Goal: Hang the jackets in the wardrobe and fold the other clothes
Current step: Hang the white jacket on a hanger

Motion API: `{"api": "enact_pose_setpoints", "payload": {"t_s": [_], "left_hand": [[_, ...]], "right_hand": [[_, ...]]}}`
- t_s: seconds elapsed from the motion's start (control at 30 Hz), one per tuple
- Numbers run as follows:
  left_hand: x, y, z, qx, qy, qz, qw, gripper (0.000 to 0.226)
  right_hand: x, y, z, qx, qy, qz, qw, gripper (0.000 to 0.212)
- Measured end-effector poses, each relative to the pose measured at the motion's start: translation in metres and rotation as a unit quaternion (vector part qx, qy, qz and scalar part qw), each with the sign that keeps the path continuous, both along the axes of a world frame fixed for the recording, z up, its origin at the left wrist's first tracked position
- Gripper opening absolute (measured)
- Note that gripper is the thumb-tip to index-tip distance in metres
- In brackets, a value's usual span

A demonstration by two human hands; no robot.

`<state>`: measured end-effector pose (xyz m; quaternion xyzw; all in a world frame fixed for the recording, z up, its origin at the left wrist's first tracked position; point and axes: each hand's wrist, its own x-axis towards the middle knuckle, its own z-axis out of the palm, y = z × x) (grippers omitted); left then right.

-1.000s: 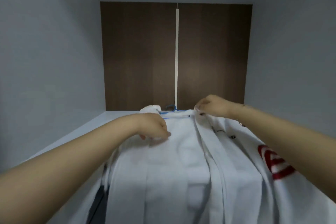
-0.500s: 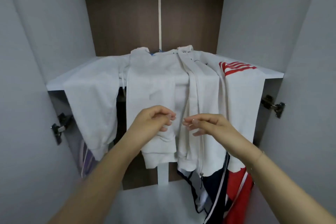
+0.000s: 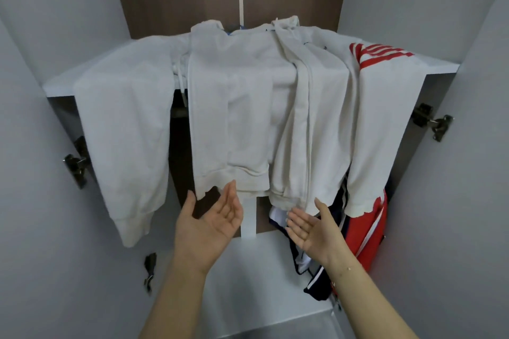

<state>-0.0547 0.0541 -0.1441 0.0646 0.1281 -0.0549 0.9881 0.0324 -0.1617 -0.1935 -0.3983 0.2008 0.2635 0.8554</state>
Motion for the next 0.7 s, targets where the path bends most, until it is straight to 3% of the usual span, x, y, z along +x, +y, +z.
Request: {"api": "enact_pose_setpoints", "payload": {"t_s": [0.13, 0.27, 0.33, 0.4, 0.43, 0.57, 0.63, 0.7], "left_hand": [[0.016, 0.008, -0.004, -0.057, 0.023, 0.003, 0.998, 0.053], [0.026, 0.005, -0.007, -0.045, 0.041, -0.013, 0.998, 0.021], [0.02, 0.0, -0.014, -0.034, 0.002, -0.008, 0.999, 0.046], [0.009, -0.007, -0.022, -0.022, -0.034, -0.005, 0.999, 0.06], [0.002, -0.011, -0.025, -0.01, -0.045, -0.011, 0.999, 0.06], [-0.021, -0.032, -0.024, 0.095, -0.06, -0.05, 0.992, 0.051], [-0.028, -0.042, -0.017, 0.136, -0.084, -0.065, 0.985, 0.047], [-0.03, -0.046, -0.011, 0.117, -0.117, -0.073, 0.984, 0.042]], "right_hand": [[0.017, 0.004, -0.014, 0.156, 0.106, -0.017, 0.982, 0.057], [0.03, -0.002, -0.022, 0.25, 0.151, -0.038, 0.956, 0.026], [0.028, -0.01, -0.027, 0.303, 0.162, -0.031, 0.939, 0.019], [0.017, -0.017, -0.03, 0.315, 0.143, -0.001, 0.938, 0.011], [0.008, -0.019, -0.03, 0.302, 0.121, 0.016, 0.945, 0.01], [-0.03, -0.027, -0.023, 0.307, 0.052, 0.062, 0.948, 0.042], [-0.048, -0.03, -0.01, 0.317, 0.031, 0.069, 0.946, 0.041], [-0.062, -0.033, 0.003, 0.293, 0.007, 0.076, 0.953, 0.038]]}}
